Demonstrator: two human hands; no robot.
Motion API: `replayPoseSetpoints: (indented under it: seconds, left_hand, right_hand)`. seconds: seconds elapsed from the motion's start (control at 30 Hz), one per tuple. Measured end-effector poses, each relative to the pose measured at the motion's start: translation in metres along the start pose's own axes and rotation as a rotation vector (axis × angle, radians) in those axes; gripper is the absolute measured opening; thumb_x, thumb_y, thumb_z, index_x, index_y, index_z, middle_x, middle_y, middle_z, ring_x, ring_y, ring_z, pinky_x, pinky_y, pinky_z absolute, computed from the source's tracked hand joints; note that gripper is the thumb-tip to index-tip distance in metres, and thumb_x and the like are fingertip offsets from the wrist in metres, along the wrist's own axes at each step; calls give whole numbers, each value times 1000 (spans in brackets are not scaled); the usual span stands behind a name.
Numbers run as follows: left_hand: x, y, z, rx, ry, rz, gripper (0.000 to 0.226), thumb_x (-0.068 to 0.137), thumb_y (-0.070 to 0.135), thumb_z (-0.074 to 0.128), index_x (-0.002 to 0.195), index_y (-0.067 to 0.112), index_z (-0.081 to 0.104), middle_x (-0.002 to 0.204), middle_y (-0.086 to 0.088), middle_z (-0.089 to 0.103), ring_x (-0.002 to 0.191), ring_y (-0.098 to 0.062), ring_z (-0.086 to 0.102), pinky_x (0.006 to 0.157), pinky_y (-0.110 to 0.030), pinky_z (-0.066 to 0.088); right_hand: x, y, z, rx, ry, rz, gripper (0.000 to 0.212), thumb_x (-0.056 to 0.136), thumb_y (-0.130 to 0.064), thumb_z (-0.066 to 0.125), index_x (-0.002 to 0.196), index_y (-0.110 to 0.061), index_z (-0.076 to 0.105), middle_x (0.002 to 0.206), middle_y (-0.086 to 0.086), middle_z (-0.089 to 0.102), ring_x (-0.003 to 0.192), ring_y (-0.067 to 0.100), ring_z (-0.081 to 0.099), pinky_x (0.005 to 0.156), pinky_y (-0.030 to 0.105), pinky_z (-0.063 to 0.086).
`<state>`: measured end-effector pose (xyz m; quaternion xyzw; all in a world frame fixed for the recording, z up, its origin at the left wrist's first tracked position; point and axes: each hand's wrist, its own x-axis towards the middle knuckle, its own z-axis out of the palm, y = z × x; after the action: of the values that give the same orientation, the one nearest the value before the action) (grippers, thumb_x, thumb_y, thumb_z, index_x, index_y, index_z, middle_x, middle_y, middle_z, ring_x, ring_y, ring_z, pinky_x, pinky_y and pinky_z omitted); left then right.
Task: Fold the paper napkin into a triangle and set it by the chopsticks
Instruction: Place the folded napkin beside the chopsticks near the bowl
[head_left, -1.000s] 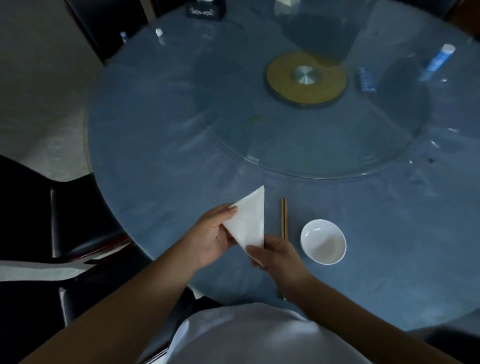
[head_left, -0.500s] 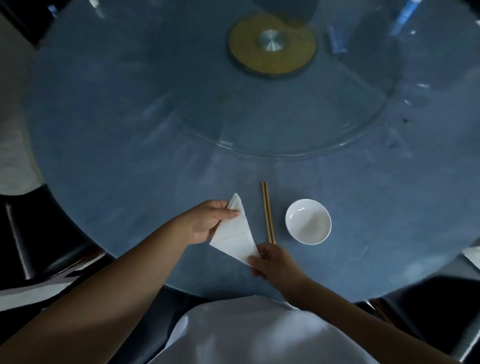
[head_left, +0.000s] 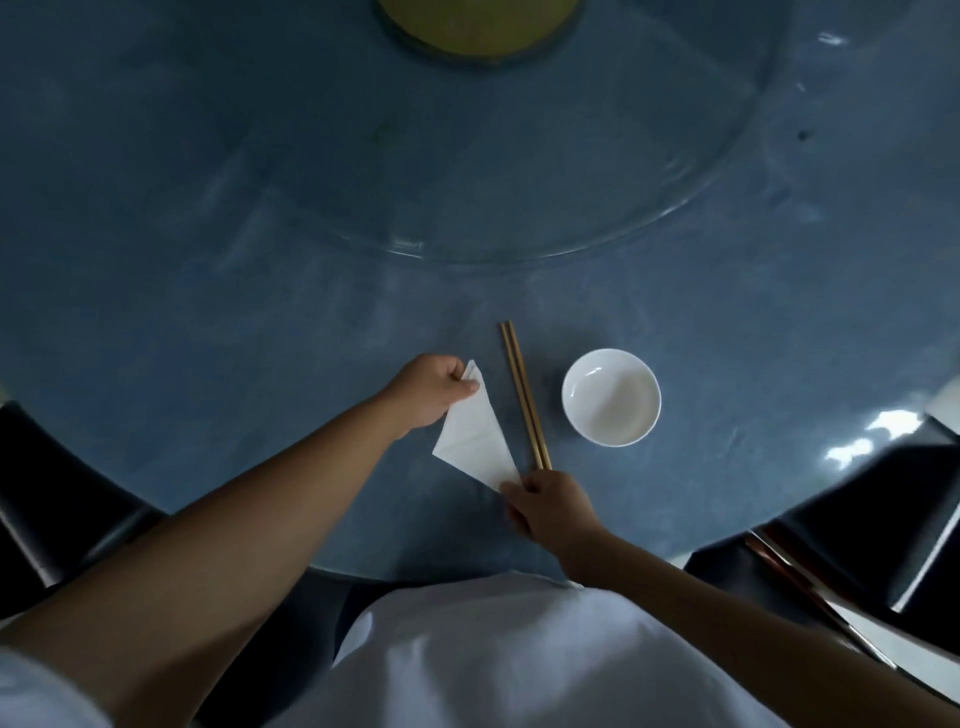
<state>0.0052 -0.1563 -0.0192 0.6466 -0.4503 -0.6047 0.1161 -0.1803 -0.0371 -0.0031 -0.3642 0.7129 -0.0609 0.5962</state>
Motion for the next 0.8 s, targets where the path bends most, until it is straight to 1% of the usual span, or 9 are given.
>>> replayPoseSetpoints:
  seconds: [0.07,0.13,0.2,0.33,0.43,0.47,0.6,0.7,0.8]
  left_hand:
    - [7,0,1,37,17,0,26,86,22,63,81,-2,58,74,-12,56,69,-20,51,69,-36,43]
    - [12,0,0,84,43,20,24,86,22,62,81,-1,58,73,-11,58,69,-20,52,69,-37,46]
    - [16,-1,-1,165,66,53,22,86,23,61,78,3,60,69,-7,58,65,-19,51,66,-34,47]
    - [19,0,-2,291,74,97,22,87,27,59,69,14,59,59,3,55,59,-17,49,59,-29,40]
    - [20,-2,-1,257,68,88,14,79,27,69,75,15,64,71,0,67,64,-18,58,62,-30,46]
    - [20,-3,-1,258,82,85,15,77,28,72,75,15,64,71,0,68,63,-16,59,62,-30,47]
    - [21,-5,-2,275,130,74,25,76,30,71,61,16,57,54,7,52,50,-9,45,55,-25,38]
    - [21,-4,-3,231,108,71,29,81,29,67,63,9,57,57,1,50,54,-13,42,58,-27,37]
    - [19,-1,-4,246,96,84,29,85,30,63,70,5,61,62,-4,54,58,-16,46,59,-28,39]
  right_hand:
    - [2,0,1,5,8,28,34,81,-31,65,50,-17,62,49,0,63,46,14,58,51,30,48]
    - [4,0,1,-9,20,38,34,82,-30,65,54,-13,61,49,1,64,47,14,61,51,30,50]
    - [5,-1,1,-45,37,29,33,83,-29,64,55,-12,60,49,0,64,48,13,64,51,28,51]
    - [3,-3,2,-91,43,14,33,83,-24,63,52,-12,58,51,2,64,49,14,65,47,24,52]
    - [2,-5,3,-124,46,12,31,83,-23,62,54,-11,60,54,5,65,49,14,64,48,24,51]
    - [1,-6,3,-133,44,11,32,83,-23,62,54,-11,60,54,5,66,48,13,63,47,23,50]
    - [0,-6,5,-121,20,18,33,86,-23,61,53,-14,59,51,1,64,46,9,62,45,19,46]
    - [0,-5,6,-103,17,27,33,86,-21,62,54,-14,59,51,0,63,46,9,62,45,19,46]
    - [-1,-4,5,-106,14,31,32,87,-21,60,56,-14,59,53,2,65,44,8,60,43,18,45]
